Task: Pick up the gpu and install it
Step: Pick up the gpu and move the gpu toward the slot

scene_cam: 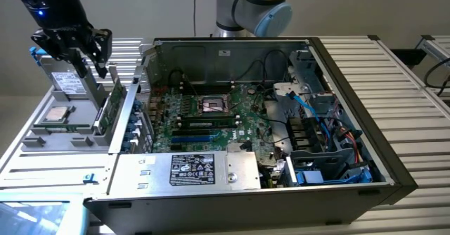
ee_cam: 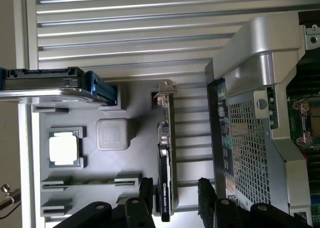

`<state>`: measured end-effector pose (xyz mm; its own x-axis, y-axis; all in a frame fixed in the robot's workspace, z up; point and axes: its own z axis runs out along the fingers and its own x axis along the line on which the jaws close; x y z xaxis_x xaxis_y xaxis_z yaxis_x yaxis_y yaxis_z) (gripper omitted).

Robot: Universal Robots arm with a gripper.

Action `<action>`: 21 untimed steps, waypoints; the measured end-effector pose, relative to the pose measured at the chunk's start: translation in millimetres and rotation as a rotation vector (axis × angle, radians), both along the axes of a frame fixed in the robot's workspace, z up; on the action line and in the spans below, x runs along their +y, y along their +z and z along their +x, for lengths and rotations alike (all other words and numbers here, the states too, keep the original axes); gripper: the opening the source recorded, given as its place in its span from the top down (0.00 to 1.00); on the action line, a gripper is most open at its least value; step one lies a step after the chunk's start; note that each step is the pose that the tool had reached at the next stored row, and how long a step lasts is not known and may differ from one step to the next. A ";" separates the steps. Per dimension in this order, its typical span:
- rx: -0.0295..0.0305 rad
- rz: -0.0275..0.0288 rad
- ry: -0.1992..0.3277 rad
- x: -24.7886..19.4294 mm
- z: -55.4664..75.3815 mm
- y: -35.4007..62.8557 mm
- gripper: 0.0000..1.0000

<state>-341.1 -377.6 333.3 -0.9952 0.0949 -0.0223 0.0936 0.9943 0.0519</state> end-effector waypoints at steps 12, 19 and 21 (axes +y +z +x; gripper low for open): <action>0.0041 -0.0001 -0.003 -3.0 -0.6 -21.4 0.51; 0.0127 0.0002 -0.002 -4.5 -0.5 -34.2 0.51; 0.0126 0.0020 -0.001 -6.0 -0.5 -37.8 0.51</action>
<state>-341.7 -383.6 295.4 -0.9953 0.0959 -0.0096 0.0953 0.9941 0.0527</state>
